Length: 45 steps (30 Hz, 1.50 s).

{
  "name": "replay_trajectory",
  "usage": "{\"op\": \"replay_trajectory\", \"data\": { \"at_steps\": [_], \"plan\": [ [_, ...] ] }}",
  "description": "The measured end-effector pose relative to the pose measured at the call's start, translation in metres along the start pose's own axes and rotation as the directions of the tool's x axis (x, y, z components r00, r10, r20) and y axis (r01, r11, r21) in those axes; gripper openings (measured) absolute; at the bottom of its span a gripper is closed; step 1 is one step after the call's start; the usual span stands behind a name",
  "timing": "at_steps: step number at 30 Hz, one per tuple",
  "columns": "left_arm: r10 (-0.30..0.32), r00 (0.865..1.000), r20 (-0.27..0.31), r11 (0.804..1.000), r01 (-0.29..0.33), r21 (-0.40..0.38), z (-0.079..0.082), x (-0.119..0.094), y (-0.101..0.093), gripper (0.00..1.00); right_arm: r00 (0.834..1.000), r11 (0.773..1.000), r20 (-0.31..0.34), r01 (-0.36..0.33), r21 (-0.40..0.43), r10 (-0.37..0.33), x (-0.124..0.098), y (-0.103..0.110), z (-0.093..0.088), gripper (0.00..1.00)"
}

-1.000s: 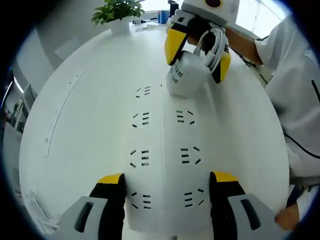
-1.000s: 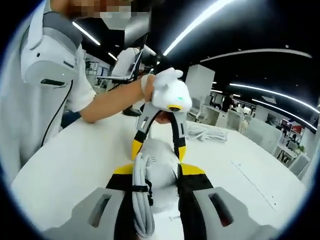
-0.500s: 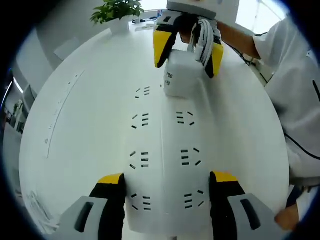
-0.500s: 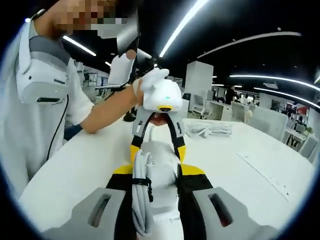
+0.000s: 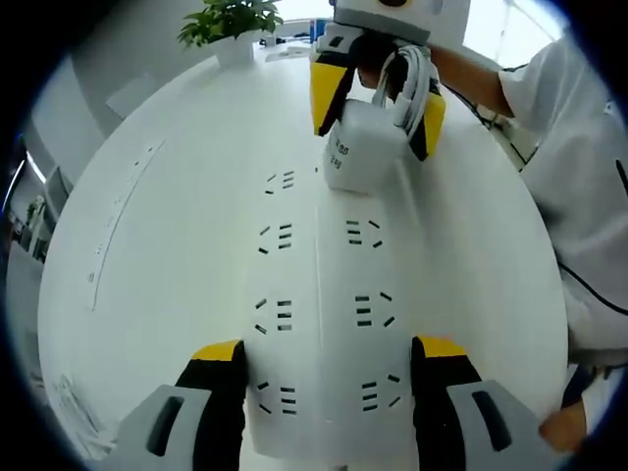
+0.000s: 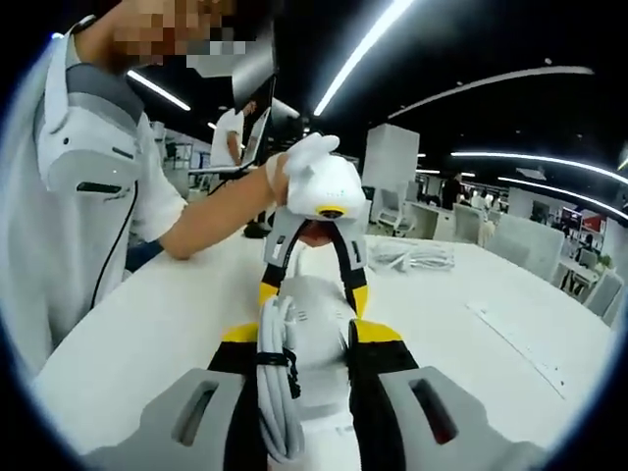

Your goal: Straighten the power strip on the desk, plug the charger into it

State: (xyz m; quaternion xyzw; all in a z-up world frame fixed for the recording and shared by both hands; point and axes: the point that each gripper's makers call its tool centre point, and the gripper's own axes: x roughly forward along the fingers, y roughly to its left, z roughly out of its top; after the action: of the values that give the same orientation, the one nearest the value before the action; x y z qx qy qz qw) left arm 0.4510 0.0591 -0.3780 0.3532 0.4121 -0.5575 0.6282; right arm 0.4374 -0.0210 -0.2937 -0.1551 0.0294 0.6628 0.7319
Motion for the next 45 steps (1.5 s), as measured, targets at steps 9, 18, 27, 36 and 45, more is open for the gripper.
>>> {"op": "replay_trajectory", "data": {
  "at_steps": [9, 18, 27, 36, 45],
  "plan": [
    [-0.001, 1.0, 0.004, 1.0, 0.001, 0.0, -0.001, 0.001, 0.0, 0.69, 0.999, 0.998, -0.033, -0.004, -0.065, 0.002, 0.0, 0.003, -0.001, 0.27],
    [-0.003, 1.0, 0.007, 1.0, 0.003, 0.0, 0.0, 0.002, 0.0, 0.69, 0.998, 0.997, -0.055, 0.005, -0.073, -0.009, -0.001, 0.003, -0.004, 0.29],
    [-0.002, 1.0, 0.01, 1.0, 0.002, -0.001, 0.0, 0.002, 0.0, 0.69, 0.994, 0.999, -0.1, 0.036, -0.033, -0.04, -0.004, 0.004, -0.007, 0.4],
    [-0.003, 1.0, 0.016, 1.0, 0.003, -0.003, 0.0, 0.002, 0.0, 0.7, 0.989, 0.991, -0.09, 0.122, 0.045, -0.118, -0.018, 0.003, -0.002, 0.6],
    [-0.004, 1.0, 0.025, 1.0, 0.004, -0.002, 0.001, 0.002, -0.001, 0.7, 0.983, 0.989, -0.117, 0.146, 0.022, -0.143, -0.021, 0.007, -0.01, 0.58]
  ]
}}
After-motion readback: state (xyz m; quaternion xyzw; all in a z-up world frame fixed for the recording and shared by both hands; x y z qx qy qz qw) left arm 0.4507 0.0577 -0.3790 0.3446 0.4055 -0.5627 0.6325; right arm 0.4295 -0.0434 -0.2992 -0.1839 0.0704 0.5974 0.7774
